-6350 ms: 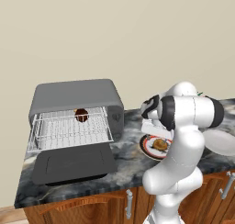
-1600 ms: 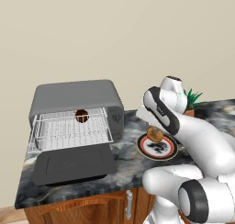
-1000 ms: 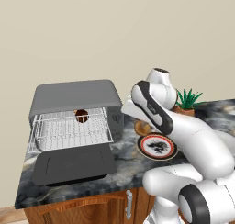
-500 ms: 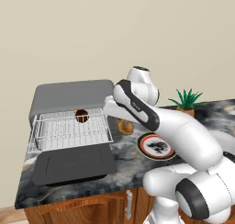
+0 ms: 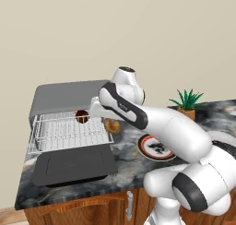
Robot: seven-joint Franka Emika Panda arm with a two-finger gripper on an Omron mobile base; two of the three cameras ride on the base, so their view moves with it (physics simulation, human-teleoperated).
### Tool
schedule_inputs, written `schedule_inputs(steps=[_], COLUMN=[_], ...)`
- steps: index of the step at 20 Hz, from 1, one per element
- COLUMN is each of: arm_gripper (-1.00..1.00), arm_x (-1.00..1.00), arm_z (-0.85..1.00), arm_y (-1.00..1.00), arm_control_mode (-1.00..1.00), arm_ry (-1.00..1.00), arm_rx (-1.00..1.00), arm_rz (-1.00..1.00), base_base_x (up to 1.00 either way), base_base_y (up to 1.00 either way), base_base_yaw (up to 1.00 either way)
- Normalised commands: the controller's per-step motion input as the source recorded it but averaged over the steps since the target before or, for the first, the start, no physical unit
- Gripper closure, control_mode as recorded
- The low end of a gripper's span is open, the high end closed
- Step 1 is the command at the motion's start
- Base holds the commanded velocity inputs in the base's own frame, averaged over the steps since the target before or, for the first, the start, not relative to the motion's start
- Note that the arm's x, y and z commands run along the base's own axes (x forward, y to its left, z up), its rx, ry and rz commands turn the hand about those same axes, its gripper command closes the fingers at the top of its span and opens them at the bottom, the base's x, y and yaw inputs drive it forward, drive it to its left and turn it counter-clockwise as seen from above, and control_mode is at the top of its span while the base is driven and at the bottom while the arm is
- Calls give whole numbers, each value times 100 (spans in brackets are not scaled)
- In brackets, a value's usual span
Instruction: Open the toaster oven door. Place the bread on the top rack in the toaster oven and place the steak on the bottom rack.
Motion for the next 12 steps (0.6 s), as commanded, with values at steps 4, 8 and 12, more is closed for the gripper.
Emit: schedule_inputs(steps=[4, 8, 12], arm_gripper=[100, 100, 100], arm_x=[2, 7, 0], arm_z=[-6, -2, -10], arm_y=[50, 51, 51], arm_control_mode=[-100, -100, -100], arm_ry=[-7, -7, -7], arm_rx=[0, 0, 0], arm_rz=[11, 8, 7], base_base_x=[0, 0, 0], base_base_y=[0, 0, 0], base_base_yaw=[0, 0, 0])
